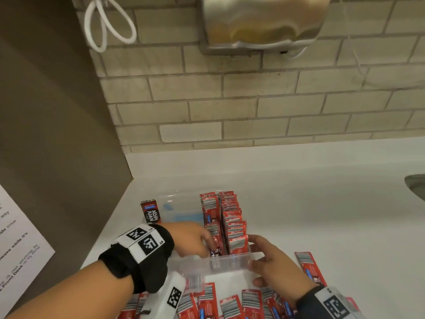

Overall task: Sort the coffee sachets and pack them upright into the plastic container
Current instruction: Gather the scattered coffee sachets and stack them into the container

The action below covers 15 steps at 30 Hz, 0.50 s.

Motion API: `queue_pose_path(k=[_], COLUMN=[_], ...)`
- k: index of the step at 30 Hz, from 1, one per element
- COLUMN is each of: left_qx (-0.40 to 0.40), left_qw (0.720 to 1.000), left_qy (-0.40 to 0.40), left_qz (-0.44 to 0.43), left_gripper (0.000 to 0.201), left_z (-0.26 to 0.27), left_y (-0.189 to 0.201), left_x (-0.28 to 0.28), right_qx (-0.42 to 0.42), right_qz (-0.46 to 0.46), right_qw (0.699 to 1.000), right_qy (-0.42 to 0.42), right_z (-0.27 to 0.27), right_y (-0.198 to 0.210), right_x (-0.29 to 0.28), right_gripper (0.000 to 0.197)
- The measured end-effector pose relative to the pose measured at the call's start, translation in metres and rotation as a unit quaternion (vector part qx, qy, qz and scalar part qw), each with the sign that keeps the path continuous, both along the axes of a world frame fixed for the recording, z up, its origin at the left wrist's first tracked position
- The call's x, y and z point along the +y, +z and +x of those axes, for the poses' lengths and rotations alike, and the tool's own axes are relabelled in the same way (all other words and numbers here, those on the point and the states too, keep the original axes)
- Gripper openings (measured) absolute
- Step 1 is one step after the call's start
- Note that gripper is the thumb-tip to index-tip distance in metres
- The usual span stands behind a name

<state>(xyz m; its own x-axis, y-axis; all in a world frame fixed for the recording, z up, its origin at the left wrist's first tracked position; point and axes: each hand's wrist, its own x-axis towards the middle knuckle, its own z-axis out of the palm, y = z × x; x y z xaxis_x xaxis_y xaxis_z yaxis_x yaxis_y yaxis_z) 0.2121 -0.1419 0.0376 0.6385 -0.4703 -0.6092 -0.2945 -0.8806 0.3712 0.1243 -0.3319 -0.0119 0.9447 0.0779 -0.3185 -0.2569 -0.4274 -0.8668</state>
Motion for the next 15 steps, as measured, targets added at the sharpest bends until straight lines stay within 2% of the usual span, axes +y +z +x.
queue_pose_path(k=[3,6,9,12,15], left_qx=[0.039,0.093,0.106,0.083,-0.008], left_qw=[0.998,0.986,0.973,0.963,0.963], left_qy=[0.037,0.099,0.135,0.152,0.143], left_qz=[-0.028,-0.095,-0.154,-0.207,-0.228], left_gripper=[0.037,0.033,0.032,0.037,0.035], left_z=[0.003,0.007,0.008,0.010,0.012], left_y=[-0.008,-0.016,-0.016,-0.013,-0.008], left_x=[0.000,0.005,0.009,0.016,0.020], right_qx=[0.002,0.005,0.006,0.007,0.012], right_qz=[-0.002,0.003,0.007,0.010,0.015], right_qw=[1.000,1.000,1.000,1.000,1.000], right_qy=[0.002,0.002,0.002,0.001,0.004], right_z=[0.001,0.003,0.003,0.002,0.002], right_y=[-0.002,-0.002,-0.003,-0.003,-0.003], right_x=[-0.001,-0.001,-0.002,-0.004,-0.004], right_gripper=[0.047,0.047,0.047,0.043,0.041])
